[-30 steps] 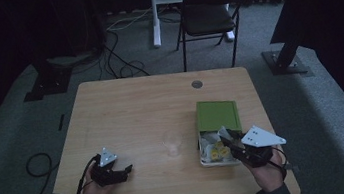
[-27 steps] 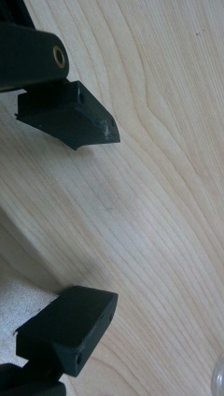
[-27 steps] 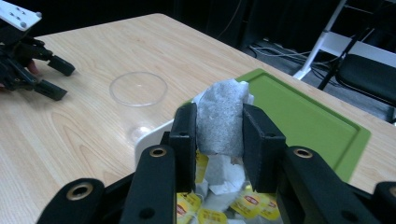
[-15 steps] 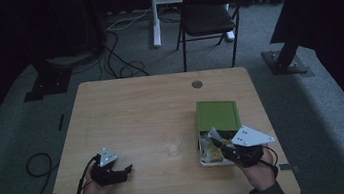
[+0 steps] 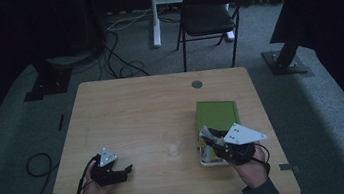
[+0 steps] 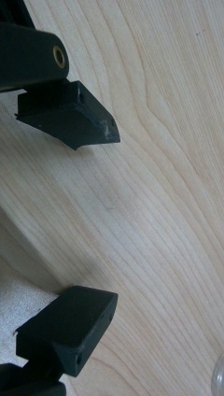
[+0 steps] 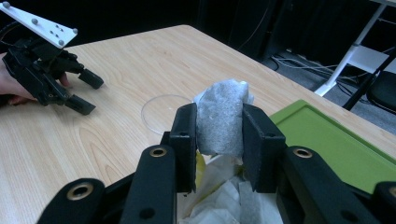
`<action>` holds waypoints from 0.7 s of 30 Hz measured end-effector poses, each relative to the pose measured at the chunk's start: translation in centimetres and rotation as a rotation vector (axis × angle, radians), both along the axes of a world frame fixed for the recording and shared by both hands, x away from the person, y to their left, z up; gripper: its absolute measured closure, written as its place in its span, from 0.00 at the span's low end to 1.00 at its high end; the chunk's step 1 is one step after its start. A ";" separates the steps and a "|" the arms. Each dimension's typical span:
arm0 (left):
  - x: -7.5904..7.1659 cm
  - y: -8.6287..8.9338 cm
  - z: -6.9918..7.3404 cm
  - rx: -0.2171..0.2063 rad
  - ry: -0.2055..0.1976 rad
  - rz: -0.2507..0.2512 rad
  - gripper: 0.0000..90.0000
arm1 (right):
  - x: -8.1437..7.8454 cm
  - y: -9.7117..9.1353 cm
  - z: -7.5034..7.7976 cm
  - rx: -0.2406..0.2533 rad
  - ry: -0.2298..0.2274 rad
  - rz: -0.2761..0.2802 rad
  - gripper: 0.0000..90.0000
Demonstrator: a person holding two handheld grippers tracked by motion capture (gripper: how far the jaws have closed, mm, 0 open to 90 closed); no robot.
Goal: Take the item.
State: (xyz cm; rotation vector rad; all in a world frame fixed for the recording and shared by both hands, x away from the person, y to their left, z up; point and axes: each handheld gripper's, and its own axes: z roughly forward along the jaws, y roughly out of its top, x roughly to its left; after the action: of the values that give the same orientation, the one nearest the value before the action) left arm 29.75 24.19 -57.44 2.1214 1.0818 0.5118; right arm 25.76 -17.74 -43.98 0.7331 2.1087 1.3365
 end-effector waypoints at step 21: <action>0.0 0.0 0.0 0.000 0.000 0.000 0.23 | 1.0 1.5 0.3 0.014 -0.004 0.029 0.75</action>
State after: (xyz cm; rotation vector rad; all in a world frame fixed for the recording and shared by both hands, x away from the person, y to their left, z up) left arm 29.75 24.19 -57.44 2.1210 1.0819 0.5117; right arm 26.74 -16.21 -43.66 0.7070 2.1166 1.3688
